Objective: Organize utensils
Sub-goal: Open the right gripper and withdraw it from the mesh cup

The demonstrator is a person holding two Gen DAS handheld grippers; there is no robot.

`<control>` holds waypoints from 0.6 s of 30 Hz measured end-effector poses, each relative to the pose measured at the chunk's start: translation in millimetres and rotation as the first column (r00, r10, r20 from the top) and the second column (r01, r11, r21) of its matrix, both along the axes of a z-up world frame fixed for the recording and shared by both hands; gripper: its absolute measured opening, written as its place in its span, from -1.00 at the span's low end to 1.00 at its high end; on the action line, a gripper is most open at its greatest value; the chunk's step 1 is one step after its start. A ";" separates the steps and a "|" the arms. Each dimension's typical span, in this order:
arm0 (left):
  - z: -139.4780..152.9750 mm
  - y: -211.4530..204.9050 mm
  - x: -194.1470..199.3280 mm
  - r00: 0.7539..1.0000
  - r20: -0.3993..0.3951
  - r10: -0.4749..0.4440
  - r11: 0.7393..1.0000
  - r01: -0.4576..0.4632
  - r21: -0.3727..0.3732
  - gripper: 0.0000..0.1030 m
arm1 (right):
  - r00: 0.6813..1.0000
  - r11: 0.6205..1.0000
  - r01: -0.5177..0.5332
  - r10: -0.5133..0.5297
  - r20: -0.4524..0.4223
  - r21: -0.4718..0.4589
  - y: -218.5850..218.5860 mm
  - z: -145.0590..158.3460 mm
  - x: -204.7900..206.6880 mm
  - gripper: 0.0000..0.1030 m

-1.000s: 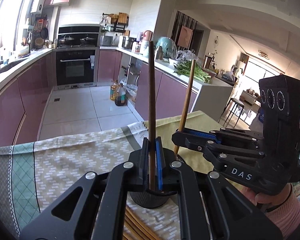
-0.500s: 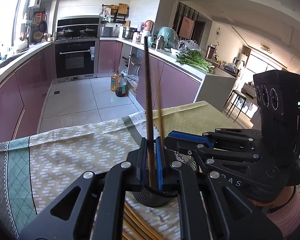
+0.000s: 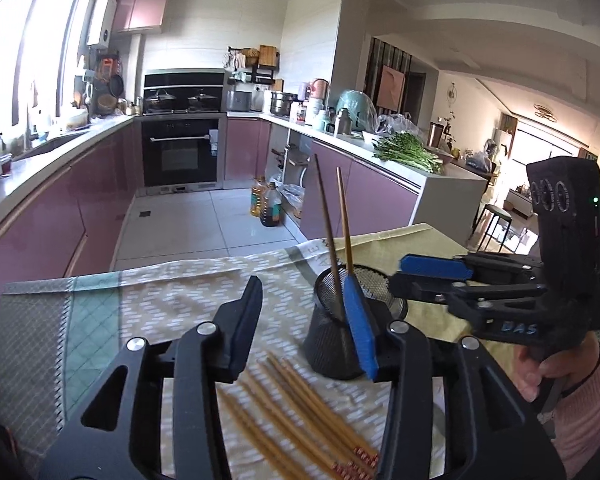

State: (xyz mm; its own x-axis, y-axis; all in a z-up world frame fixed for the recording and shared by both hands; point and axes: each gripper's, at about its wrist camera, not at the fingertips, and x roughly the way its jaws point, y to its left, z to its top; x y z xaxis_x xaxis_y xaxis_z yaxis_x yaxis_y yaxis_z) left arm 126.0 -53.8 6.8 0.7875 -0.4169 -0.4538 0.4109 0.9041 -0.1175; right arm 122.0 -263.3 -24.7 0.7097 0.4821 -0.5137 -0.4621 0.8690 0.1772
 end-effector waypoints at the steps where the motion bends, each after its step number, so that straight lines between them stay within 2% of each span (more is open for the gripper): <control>1: -2.6 3.9 -4.5 1.000 -0.005 0.001 1.000 -0.001 0.002 -0.07 | 1.000 1.000 -0.017 0.017 0.002 -0.003 1.4 -0.1 -5.3 -0.30; 4: -15.6 18.2 -16.0 0.999 -0.038 0.025 0.999 -0.023 0.033 -0.05 | 0.998 0.998 -0.064 0.064 -0.017 -0.015 8.1 -8.7 -21.2 -0.24; 7: -35.3 27.5 -20.6 0.994 -0.107 0.035 0.998 -0.029 0.058 -0.05 | 0.994 0.995 -0.091 0.089 -0.070 -0.029 16.2 -25.3 -28.1 -0.24; 11: -67.6 31.9 -25.1 0.980 -0.198 0.032 0.996 -0.015 0.087 -0.05 | 0.984 0.995 -0.101 0.096 -0.149 -0.027 22.2 -49.1 -29.0 -0.24; 18: -102.2 29.6 -26.2 0.958 -0.285 0.027 0.995 0.000 0.096 -0.06 | 0.973 0.996 -0.092 0.085 -0.213 -0.022 28.2 -70.1 -31.5 -0.25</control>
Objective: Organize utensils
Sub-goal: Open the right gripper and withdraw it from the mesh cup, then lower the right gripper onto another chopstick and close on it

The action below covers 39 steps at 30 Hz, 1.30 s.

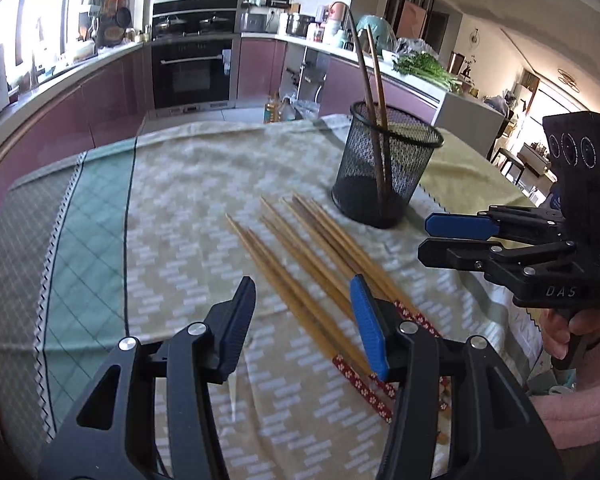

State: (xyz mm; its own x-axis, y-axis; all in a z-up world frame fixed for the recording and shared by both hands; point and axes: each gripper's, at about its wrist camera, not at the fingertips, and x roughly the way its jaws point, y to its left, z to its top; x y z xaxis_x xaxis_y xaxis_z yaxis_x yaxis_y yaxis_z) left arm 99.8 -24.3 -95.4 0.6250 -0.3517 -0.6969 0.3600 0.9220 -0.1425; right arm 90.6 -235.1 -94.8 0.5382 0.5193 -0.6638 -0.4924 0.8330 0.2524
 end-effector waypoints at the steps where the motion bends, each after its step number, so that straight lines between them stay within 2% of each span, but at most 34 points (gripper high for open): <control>1: -3.3 0.3 -1.1 1.000 -0.009 -0.001 1.000 0.001 0.000 -0.07 | 1.000 1.000 0.001 -0.001 -0.009 -0.001 0.7 -3.3 -0.6 -0.25; 8: -19.5 -0.7 0.7 0.998 -0.069 0.000 1.000 0.000 0.001 -0.18 | 0.999 1.000 0.000 -0.001 -0.041 -0.009 3.8 -16.5 -5.6 -0.25; 21: -27.7 -0.3 5.6 0.994 -0.105 -0.005 1.000 0.005 -0.003 -0.46 | 0.999 0.999 0.009 -0.011 -0.051 -0.035 10.1 -23.0 -1.1 -0.28; 39: -27.7 1.7 6.3 0.993 -0.119 -0.012 1.000 0.014 0.011 -0.53 | 0.999 0.996 0.020 -0.024 -0.045 -0.086 18.2 -29.0 5.5 -0.38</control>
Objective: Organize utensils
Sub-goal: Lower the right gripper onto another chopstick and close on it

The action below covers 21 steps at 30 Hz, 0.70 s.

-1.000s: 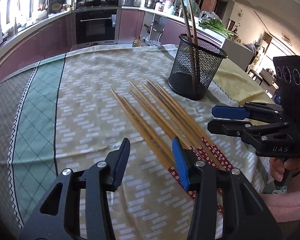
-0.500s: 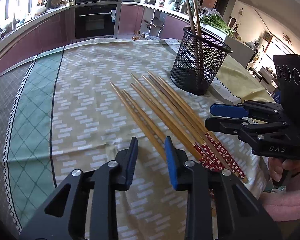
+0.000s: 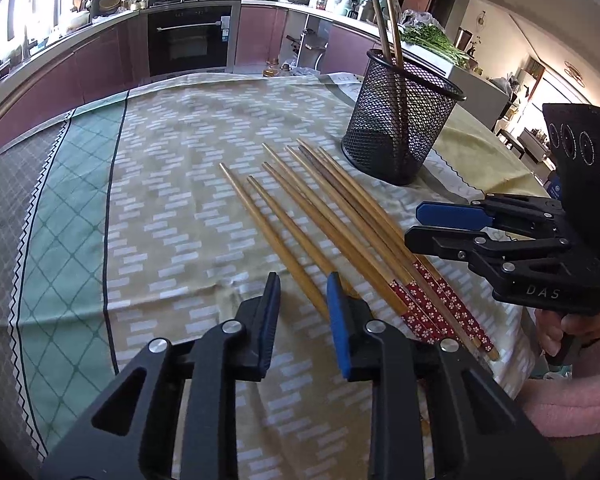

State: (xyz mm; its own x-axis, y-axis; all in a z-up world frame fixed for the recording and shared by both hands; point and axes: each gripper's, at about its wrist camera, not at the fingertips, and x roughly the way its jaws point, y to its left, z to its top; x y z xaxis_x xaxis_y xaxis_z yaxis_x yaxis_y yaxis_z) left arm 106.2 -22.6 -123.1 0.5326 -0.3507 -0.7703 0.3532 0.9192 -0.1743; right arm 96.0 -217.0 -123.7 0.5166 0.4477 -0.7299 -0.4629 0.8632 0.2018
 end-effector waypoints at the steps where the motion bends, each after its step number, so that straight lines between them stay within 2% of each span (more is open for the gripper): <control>1: 0.1 0.0 0.1 1.000 -0.001 -0.001 1.000 0.001 0.001 -0.53 | 1.000 1.000 0.003 -0.003 -0.003 -0.004 -0.5 -0.9 0.5 -0.39; 12: 1.1 -1.3 3.5 1.000 -0.008 -0.002 1.000 0.002 0.019 -0.47 | 1.000 1.000 0.010 -0.011 -0.015 -0.024 -3.6 -2.3 3.4 -0.47; 21: -2.2 -2.7 14.3 1.000 -0.011 0.004 0.999 -0.003 0.037 -0.52 | 1.000 0.998 0.022 -0.022 -0.002 -0.063 11.9 -3.6 14.9 -0.50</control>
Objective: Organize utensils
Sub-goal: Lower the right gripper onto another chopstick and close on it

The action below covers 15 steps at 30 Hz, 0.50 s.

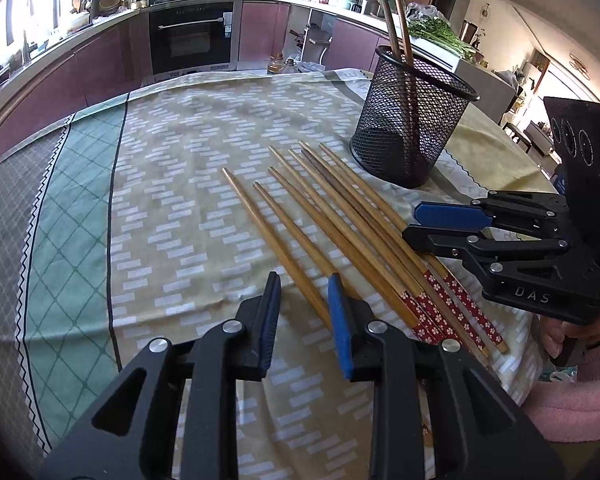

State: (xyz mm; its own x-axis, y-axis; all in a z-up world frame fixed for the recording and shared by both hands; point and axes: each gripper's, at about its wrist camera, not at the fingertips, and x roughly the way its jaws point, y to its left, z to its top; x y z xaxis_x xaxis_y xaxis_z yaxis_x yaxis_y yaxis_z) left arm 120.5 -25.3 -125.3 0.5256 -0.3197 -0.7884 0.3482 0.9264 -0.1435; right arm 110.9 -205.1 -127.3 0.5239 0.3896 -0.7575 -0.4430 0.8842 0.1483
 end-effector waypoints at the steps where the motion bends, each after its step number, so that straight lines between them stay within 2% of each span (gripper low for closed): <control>1: -0.6 -0.1 1.9 1.000 0.000 0.001 1.000 -0.001 0.001 -0.54 | 1.000 1.000 0.001 -0.001 0.001 -0.001 0.8 -0.2 0.9 -0.50; 6: -1.3 -0.1 9.3 1.000 -0.006 0.018 1.000 -0.018 -0.005 -0.63 | 1.000 1.000 0.006 -0.006 0.006 -0.004 3.6 -0.5 5.2 -0.55; 9: -1.8 0.1 11.7 0.999 -0.007 0.033 0.999 -0.033 -0.010 -0.68 | 1.000 1.000 0.015 -0.015 0.000 0.011 0.9 -0.6 6.3 -0.64; 13: -2.2 2.0 12.9 0.999 -0.012 0.051 0.998 -0.051 -0.026 -0.70 | 1.000 0.999 0.023 -0.022 -0.018 0.047 -7.1 -0.8 7.2 -0.86; 15: -2.1 3.2 12.4 0.998 -0.015 0.060 0.998 -0.061 -0.034 -0.72 | 0.999 0.997 0.030 -0.028 -0.028 0.067 -10.8 -1.1 7.8 -0.87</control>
